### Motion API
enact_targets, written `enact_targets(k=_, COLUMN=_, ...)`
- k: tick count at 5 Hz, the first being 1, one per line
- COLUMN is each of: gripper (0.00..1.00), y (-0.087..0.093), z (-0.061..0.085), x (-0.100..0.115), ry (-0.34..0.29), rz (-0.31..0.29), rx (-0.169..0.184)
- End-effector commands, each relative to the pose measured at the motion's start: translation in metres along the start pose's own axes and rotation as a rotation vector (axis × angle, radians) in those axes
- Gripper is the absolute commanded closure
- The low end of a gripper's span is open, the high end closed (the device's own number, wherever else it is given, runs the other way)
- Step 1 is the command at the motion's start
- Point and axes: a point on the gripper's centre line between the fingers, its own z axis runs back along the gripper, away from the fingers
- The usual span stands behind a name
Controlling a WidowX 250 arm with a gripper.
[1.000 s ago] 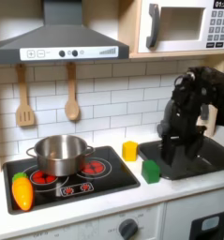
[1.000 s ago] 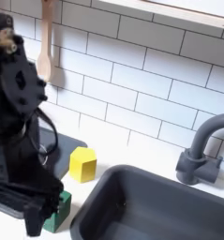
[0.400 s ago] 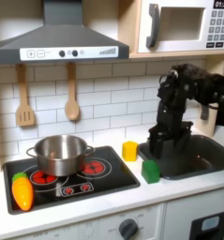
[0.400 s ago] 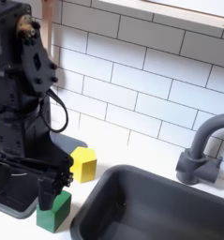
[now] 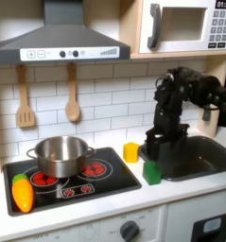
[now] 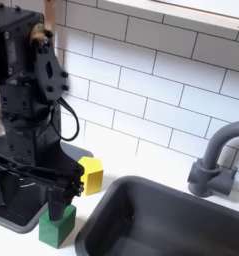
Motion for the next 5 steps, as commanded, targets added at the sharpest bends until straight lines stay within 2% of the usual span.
enact_targets(k=1, gripper=0.00, y=-0.001, z=-0.016, x=0.015, ry=0.007, rz=-0.001, rx=0.009)
enact_targets(k=3, gripper=0.00, y=-0.012, z=-0.028, x=0.022, ry=0.033, rz=-0.039, rx=0.014)
enact_targets(k=5, gripper=0.00, y=-0.013, z=-0.040, x=0.029, ry=0.046, rz=-0.037, rx=0.023)
